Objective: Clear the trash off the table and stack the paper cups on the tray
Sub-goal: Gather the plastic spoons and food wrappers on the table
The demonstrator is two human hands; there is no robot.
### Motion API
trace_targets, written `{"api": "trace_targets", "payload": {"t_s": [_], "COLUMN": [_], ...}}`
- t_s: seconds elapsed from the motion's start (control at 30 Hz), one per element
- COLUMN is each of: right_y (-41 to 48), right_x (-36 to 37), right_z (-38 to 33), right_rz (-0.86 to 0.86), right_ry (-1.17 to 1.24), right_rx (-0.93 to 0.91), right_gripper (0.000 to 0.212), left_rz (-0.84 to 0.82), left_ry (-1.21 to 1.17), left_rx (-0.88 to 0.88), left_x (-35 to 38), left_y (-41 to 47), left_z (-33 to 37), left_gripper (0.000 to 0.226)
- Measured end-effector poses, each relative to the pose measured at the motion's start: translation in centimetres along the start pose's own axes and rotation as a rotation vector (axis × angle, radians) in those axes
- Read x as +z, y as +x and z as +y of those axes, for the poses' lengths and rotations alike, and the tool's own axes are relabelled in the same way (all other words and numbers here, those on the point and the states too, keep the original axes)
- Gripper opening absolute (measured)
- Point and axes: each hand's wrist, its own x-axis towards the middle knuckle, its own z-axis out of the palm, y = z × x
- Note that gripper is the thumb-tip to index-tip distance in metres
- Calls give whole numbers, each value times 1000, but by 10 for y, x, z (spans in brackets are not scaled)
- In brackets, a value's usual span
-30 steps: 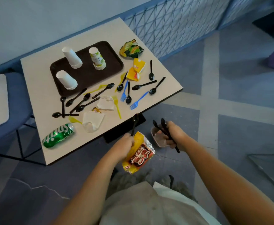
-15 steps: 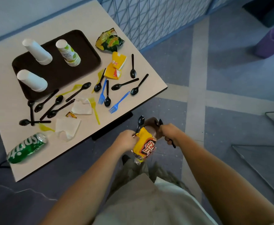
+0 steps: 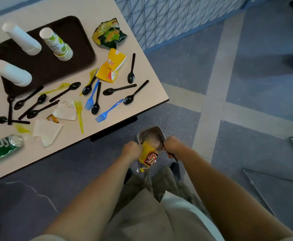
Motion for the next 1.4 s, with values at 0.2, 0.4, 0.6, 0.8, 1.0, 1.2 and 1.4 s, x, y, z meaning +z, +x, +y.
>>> {"api": "trace_targets", "payload": {"t_s": [0.2, 0.4, 0.6, 0.8, 1.0, 1.2, 1.4], "right_y": [48, 107, 185, 242, 220, 83, 47], "right_x": [-17, -15, 10, 42, 36, 7, 1], "right_z": [14, 23, 31, 51, 64, 21, 7], "right_rz": [-26, -30, -31, -88, -96, -81, -47], "right_ry": [-254, -304, -417, -389, -385, -330, -226], "right_rx": [-10, 26, -78, -160, -155, -246, -311], "right_gripper": [5, 12, 16, 45, 40, 44, 39], "left_rz": [69, 120, 139, 59, 77, 167, 296], "left_ry": [20, -25, -56, 3, -126, -243, -364], "left_rx": [-85, -127, -148, -120, -79, -14, 37], "left_x": [40, 76, 112, 134, 137, 67, 59], "left_y": [21, 71, 141, 189, 167, 44, 10], "left_z": [17, 21, 8, -4, -16, 6, 24], "left_gripper": [38, 29, 33, 56, 49, 58, 50]}}
